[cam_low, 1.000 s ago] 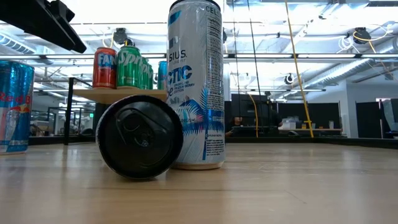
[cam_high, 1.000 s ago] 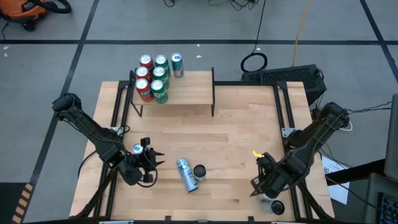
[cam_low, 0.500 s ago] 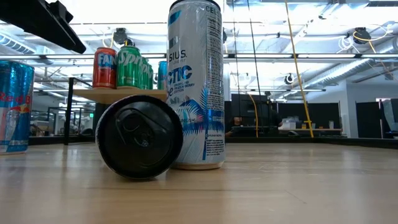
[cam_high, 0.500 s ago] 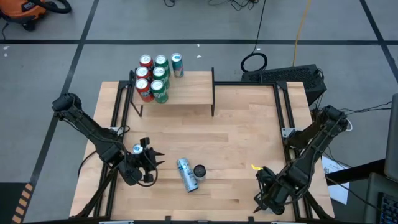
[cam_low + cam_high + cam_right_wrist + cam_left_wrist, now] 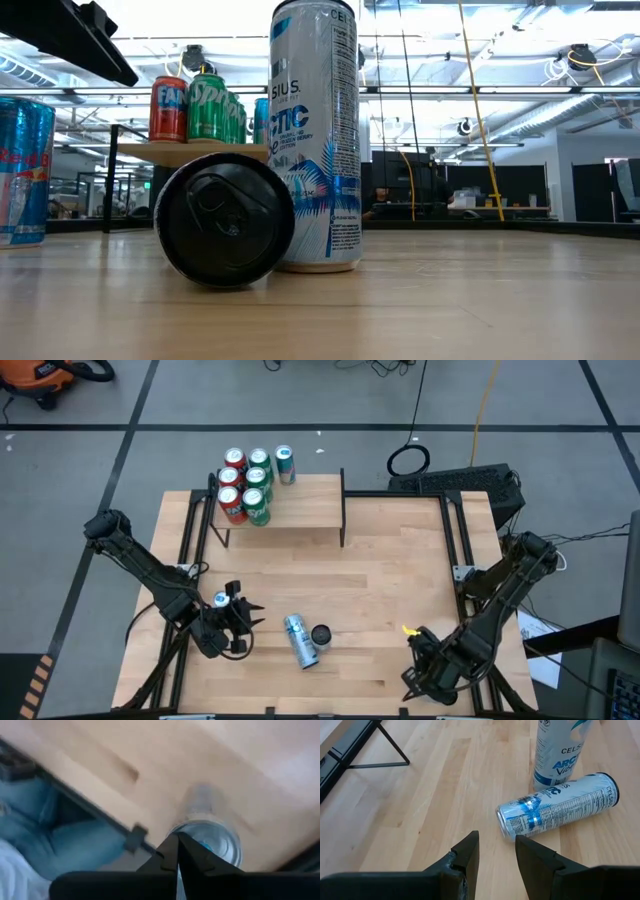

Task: Place canned beverage on shelf
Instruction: Put the right blue soda can on the shelf

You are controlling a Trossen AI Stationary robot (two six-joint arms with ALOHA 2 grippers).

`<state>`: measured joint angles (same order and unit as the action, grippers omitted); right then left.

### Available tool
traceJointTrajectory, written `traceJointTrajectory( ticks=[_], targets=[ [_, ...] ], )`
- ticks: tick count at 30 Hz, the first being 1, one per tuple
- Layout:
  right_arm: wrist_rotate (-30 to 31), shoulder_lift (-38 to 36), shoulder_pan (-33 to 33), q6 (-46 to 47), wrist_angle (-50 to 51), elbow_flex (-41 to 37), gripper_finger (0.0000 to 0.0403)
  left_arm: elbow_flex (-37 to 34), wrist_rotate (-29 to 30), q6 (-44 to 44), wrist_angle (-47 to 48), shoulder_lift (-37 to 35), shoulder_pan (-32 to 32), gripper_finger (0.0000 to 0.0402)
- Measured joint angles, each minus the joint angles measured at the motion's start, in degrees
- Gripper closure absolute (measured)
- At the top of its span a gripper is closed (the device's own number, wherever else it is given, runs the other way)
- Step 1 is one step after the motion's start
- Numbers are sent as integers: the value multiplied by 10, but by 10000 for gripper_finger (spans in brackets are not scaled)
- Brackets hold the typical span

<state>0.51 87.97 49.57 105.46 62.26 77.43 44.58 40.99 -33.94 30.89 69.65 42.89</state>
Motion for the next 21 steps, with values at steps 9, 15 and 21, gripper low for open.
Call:
traceJointTrajectory(
  ticks=[9,15,21],
  targets=[
    [98,0,0,90,27,0,403,0,0,2,0,0,0,272],
    [120,0,0,108,51,0,403,0,0,3,0,0,0,272],
    [130,0,3,67,46,-1,401,0,0,2,0,0,-1,272]
  ],
)
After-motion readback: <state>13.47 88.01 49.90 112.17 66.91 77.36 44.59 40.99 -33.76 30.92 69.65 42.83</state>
